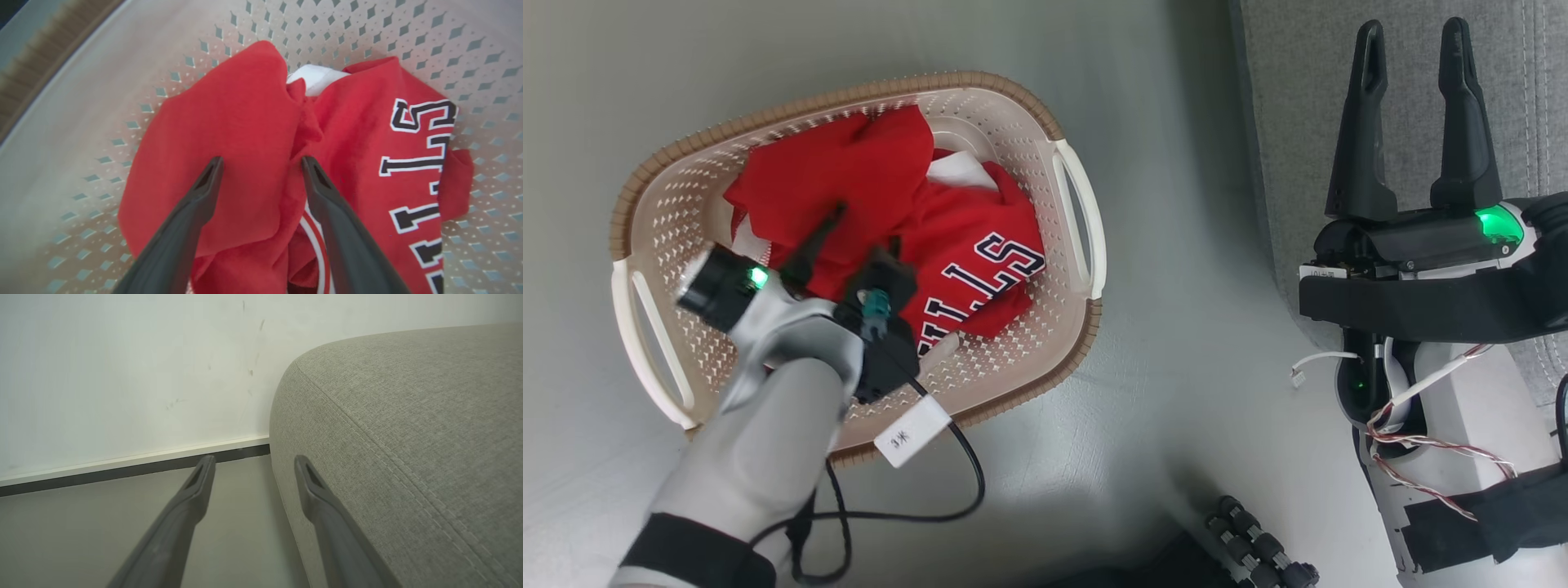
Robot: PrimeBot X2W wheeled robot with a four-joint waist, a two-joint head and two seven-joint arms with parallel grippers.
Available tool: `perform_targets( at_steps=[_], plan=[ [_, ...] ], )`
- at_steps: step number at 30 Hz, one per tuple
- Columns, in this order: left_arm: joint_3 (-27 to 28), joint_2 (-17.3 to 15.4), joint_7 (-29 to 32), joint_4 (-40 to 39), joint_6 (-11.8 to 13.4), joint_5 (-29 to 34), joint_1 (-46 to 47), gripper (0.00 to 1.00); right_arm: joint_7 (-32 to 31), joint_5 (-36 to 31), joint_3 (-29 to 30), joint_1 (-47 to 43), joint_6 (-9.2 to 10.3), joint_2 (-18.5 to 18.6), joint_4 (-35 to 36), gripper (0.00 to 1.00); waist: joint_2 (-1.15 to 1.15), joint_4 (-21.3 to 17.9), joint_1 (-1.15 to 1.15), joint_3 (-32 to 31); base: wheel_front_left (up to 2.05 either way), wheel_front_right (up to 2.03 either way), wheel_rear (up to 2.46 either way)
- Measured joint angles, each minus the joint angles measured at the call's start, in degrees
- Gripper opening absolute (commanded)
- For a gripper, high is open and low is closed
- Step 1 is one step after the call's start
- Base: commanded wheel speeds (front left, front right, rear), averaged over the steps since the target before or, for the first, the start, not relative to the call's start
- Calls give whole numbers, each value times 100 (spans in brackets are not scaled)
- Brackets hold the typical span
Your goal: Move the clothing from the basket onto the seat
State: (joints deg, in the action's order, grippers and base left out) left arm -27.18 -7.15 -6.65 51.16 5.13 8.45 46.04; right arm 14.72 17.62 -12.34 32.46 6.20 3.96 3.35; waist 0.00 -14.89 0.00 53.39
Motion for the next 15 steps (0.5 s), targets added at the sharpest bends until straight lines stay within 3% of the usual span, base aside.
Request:
perform_targets(
  at_steps=[15],
  plan=[
    [235,-32,-22,391,152,80,341,100,0,1,-14,6,-21,-36,-40,100,0,-82,0,93,0,0,0]
  ],
)
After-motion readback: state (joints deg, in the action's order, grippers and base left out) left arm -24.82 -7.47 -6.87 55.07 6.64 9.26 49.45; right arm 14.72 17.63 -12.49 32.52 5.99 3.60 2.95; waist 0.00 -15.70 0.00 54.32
